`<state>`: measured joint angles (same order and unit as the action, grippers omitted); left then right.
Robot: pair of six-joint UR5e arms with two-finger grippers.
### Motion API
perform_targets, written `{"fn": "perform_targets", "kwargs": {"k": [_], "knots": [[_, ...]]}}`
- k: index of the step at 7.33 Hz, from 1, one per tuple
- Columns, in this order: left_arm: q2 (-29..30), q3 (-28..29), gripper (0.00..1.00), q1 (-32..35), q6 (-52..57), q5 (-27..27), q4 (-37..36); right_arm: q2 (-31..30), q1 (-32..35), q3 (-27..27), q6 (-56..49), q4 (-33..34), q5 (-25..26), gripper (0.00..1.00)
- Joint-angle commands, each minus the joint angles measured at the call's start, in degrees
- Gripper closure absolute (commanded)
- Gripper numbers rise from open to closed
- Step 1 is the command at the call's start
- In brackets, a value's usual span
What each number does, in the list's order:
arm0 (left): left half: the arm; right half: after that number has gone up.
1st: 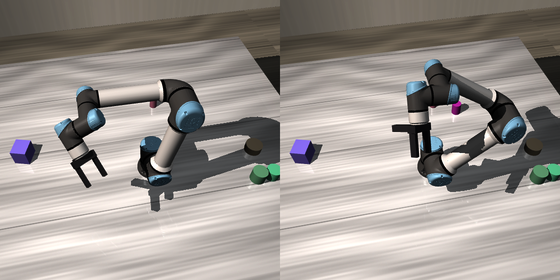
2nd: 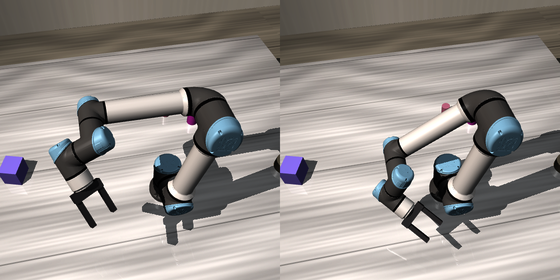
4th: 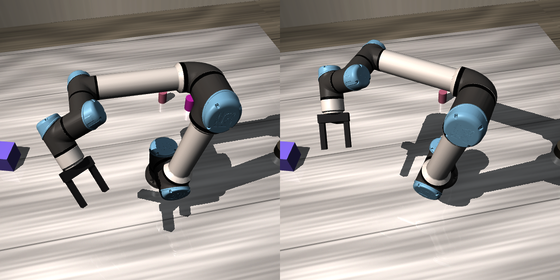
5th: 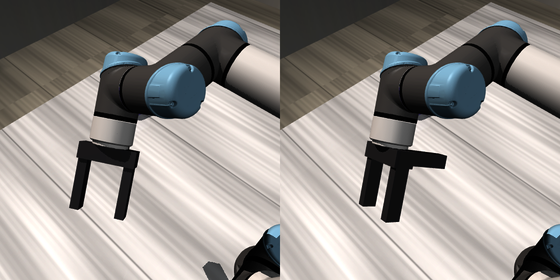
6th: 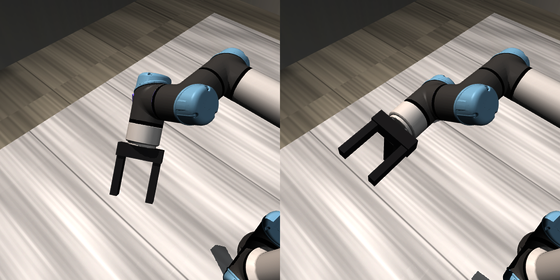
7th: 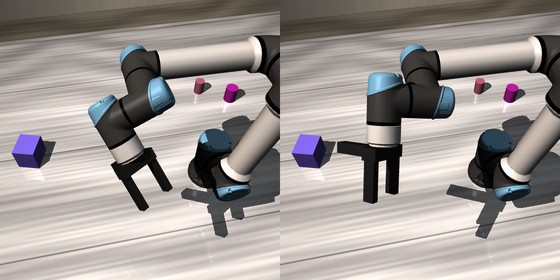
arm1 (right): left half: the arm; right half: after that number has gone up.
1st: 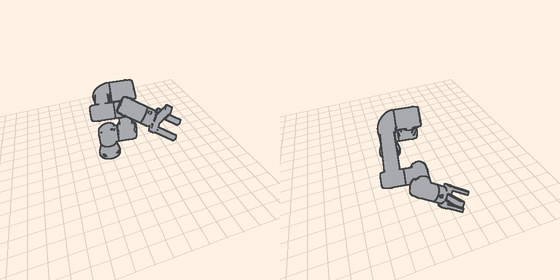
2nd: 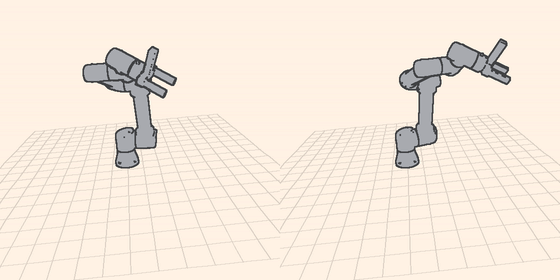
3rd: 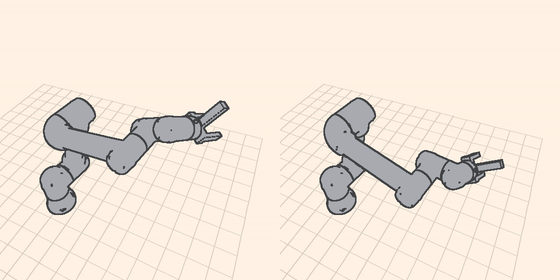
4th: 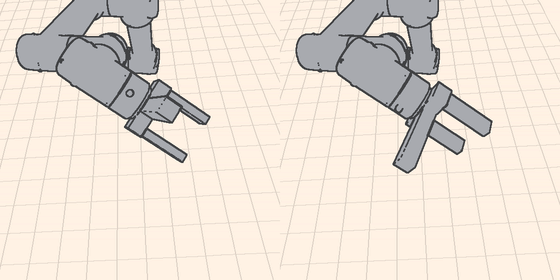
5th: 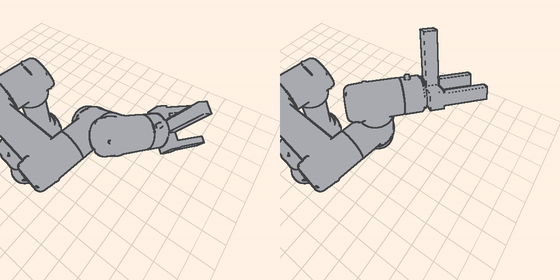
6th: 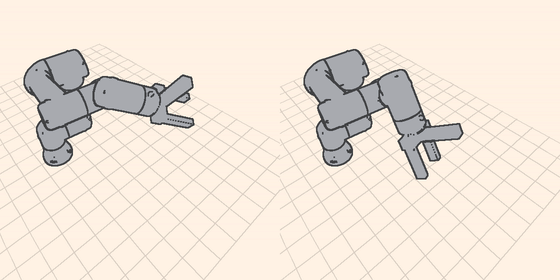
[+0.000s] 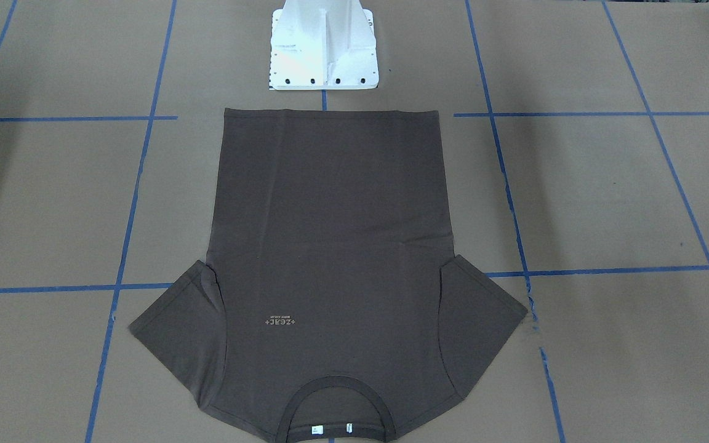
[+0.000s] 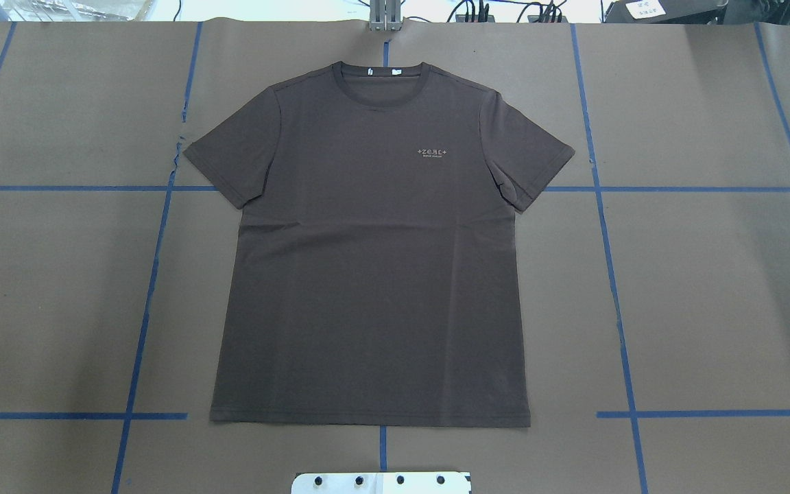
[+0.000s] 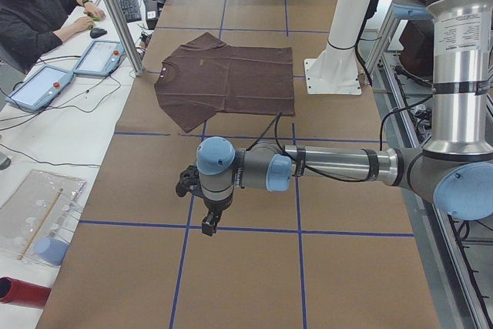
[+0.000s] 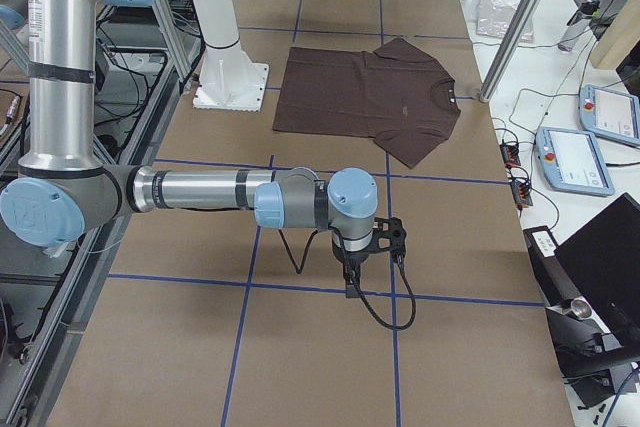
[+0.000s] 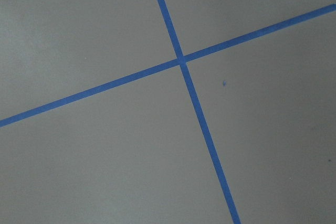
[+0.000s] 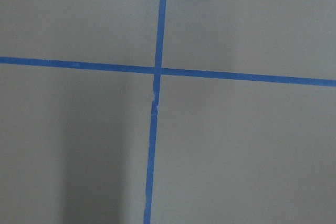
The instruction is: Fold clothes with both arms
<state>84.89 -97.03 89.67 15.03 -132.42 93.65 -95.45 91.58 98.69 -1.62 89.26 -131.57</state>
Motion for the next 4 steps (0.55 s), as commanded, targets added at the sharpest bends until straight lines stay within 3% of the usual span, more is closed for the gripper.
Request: {"fn": "perform_targets", "kwargs": {"k": [1, 3, 4], "knots": [[0.36, -0.61, 0.0, -0.02, 0.0, 0.4, 0.13, 0.0, -0.09, 0.01, 0.12, -0.14, -0.09, 0.0], [0.54, -4.11, 0.0, -0.11, -0.17, 0.49, 1.26, 0.7, -0.09, 0.09, 0.39, -4.14, -0.09, 0.0], [0.8, -5.35, 0.0, -0.28, -0.18, 0.49, 2.57, 0.7, -0.09, -0.17, 0.47, -13.67, 0.17, 0.0]]}}
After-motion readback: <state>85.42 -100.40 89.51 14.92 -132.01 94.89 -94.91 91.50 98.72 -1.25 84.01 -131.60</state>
